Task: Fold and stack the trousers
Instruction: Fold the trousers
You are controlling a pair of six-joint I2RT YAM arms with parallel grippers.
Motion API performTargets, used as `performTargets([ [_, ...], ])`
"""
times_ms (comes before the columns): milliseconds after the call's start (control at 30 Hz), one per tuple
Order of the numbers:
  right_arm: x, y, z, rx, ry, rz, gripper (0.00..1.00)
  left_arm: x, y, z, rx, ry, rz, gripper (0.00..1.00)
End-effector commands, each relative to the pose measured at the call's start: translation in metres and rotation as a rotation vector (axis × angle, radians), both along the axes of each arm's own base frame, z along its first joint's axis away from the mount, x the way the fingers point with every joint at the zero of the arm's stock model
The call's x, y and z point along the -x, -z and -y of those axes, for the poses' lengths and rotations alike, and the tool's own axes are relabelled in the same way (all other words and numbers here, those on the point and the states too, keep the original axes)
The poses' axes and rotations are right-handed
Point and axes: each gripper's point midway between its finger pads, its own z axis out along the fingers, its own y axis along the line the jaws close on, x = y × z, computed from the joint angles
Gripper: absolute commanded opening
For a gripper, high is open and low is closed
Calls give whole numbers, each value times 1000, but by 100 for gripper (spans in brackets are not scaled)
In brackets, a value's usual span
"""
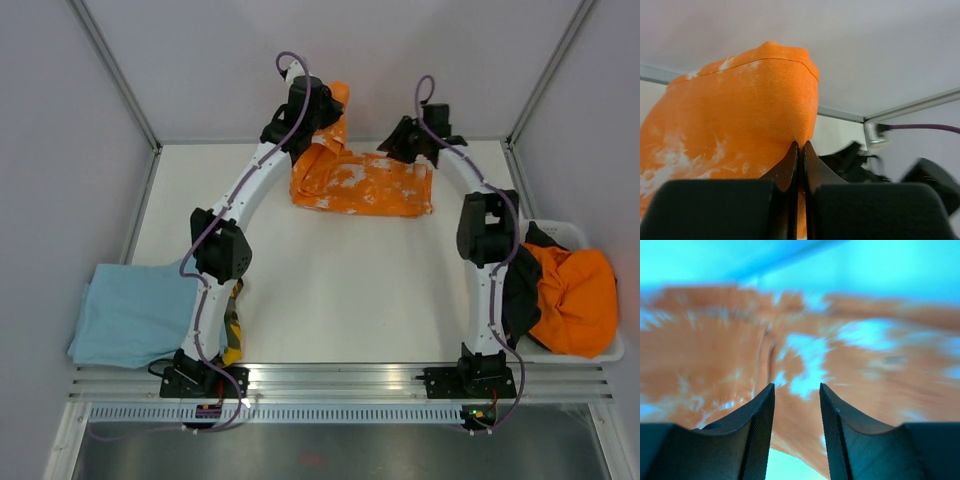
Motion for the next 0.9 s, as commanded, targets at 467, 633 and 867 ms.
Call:
performTargets([
  [467, 64, -73, 236, 197, 351, -26, 50, 34, 41, 174, 216, 73, 163, 2],
  [633, 68, -63, 240, 190, 346, -43, 50, 49, 58, 199, 241, 125, 124, 2],
  [867, 68, -63, 242, 157, 333, -38, 49, 58, 83, 225, 275, 133, 111, 2],
])
